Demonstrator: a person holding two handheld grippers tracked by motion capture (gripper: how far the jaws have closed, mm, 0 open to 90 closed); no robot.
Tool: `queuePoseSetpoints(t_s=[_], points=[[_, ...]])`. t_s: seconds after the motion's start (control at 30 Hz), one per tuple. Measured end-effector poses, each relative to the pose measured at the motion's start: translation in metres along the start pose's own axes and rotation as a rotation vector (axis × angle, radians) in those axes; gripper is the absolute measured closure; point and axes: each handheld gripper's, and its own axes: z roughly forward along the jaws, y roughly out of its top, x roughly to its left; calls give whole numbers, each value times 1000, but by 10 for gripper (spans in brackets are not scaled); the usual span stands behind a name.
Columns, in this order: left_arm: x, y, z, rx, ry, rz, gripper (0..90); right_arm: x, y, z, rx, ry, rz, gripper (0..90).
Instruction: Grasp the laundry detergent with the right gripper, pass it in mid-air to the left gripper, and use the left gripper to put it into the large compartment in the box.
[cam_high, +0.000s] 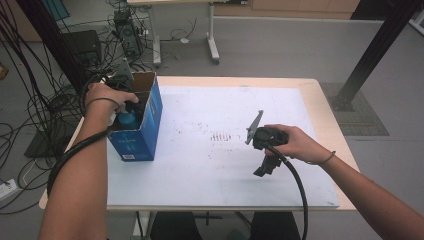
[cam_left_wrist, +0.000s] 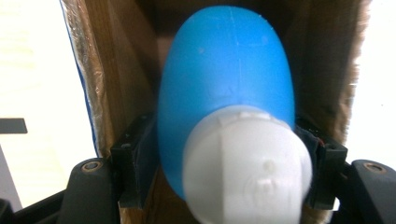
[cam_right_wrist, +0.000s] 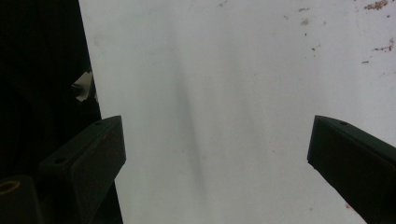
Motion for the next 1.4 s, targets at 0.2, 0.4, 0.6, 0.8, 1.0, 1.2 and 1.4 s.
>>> queuePoseSetpoints(t_s=[0.2,0.4,0.6,0.8,1.0,1.2,1.4], points=[[-2,-1,-11,-10,10,-1,331,1,0,0,2,-1,-2,40],[-6,-4,-23,-25,12,0,330,1,0,-2,-4,-8,-13,40],[-10,-8,-43,-51,7,14,326,2,0,-4,-9,-14,-15,40],[-17,-16,-65,-75,22,31,306,4,-1,-5,-10,-14,-11,40],[-25,-25,-84,-113,37,49,277,6,0,-6,-13,-19,-22,40],[-34,-33,-100,-135,39,78,217,7,1,-7,-10,-20,-23,40],[-50,-39,-110,-147,54,122,153,8,2,-8,-5,-21,-21,40]])
